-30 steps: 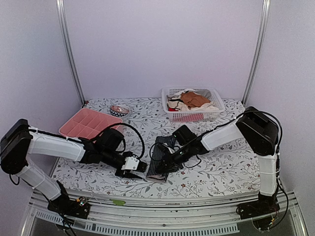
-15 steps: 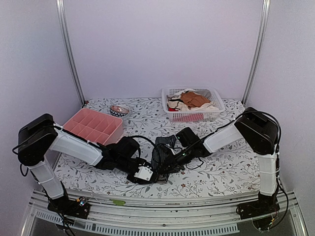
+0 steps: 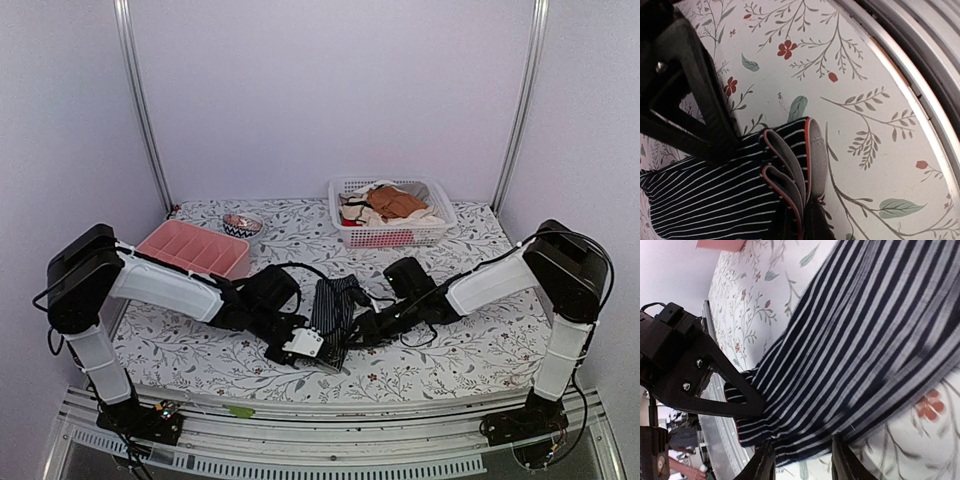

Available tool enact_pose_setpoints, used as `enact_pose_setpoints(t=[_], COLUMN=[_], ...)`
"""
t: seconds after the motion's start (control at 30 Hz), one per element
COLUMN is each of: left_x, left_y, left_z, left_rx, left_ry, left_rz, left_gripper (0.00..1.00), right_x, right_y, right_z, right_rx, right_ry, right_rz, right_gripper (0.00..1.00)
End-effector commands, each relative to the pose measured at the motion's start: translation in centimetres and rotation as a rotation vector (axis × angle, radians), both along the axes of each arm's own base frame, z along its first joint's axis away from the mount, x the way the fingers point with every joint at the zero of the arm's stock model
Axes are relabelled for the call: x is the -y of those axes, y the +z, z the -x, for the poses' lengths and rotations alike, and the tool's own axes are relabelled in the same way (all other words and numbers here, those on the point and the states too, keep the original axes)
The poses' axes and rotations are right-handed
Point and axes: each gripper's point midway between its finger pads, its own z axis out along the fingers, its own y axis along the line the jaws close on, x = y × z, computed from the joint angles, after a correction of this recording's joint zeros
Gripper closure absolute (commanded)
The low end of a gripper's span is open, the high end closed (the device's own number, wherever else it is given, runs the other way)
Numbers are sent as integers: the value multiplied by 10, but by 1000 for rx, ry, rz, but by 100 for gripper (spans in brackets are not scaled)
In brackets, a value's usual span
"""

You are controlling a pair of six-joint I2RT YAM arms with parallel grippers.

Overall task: Roll the underwear
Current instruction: Roll the underwear at the center of the board.

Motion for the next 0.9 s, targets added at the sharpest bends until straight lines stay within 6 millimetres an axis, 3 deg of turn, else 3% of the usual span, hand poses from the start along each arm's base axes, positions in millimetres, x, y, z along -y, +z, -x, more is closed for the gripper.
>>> enact_pose_setpoints(t=[0.0,0.17,0.33,0.47,0.87], left_x=[-12,-15,-14,-13,-15], left_y=[-6,-7,-16,-19,-30], left_z=[9,12,11,7,2], left_rx=[-231,-477,-639,-741,-875], left_ry=[14,-2,-4,2,32], left_rz=[-85,-157,-228,-258,-313], left_gripper=[100,100,100,100,100], right_x=[34,54,37,20,-45], right_y=[15,39,64,68,29], right_z=[-22,-8,35,40,39], right_rx=[261,413,657,806,1077], right_ry=[-98,-124,19,93,359], right_rz=[71,60,29,50,169], right_gripper=[55,49,44,39,32])
